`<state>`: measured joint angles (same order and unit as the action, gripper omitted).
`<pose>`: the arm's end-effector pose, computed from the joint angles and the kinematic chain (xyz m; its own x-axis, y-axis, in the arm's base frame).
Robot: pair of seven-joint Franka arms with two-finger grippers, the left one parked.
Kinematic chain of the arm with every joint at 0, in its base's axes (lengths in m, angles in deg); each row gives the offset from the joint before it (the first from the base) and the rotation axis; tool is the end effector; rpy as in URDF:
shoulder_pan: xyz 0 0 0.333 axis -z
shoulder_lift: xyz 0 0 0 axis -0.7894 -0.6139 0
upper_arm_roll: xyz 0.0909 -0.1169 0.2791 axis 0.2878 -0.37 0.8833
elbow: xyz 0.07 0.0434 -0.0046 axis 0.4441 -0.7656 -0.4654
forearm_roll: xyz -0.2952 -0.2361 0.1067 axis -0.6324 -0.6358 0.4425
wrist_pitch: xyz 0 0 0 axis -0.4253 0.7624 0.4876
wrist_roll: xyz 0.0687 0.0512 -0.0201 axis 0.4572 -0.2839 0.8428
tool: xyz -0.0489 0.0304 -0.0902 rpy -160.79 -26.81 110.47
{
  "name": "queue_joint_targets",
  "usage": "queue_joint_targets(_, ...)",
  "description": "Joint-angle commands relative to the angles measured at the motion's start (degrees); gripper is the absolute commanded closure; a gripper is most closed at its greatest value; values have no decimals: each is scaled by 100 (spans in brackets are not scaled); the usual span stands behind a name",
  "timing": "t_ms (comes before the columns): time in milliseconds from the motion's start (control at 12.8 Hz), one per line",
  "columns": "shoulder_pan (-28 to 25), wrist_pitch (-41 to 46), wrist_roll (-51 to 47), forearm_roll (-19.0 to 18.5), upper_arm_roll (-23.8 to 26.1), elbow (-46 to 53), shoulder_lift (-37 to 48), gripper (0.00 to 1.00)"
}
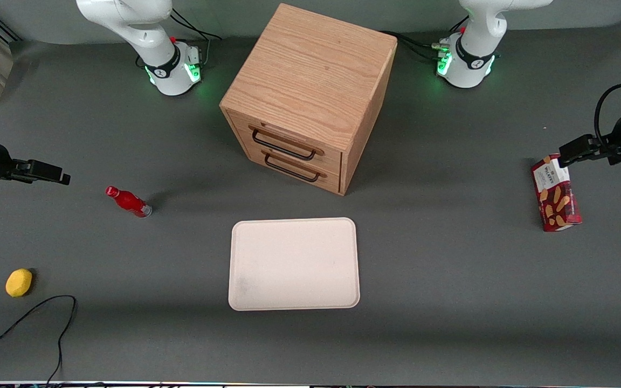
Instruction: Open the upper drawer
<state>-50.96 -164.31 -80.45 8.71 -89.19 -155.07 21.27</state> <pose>0.5791 -0.0570 0.5467 0.9847 -0.0983 -0.1439 -0.1150 -0.9869 -0.1128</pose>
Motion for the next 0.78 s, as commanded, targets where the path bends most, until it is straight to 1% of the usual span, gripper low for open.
queue_joint_targets(0,-46,148,391,464,-72,170,-97,0)
queue_joint_targets(157,-177,122,532,475,-28,284,-114,0)
queue_joint_targets(391,-572,96,1112,414,-28,539,-325,0)
queue_joint_targets(626,-889,78,1175,413,-27,583,-431,0)
queue_joint_targets(704,-1134,78,1218,404,-27,583,-431,0)
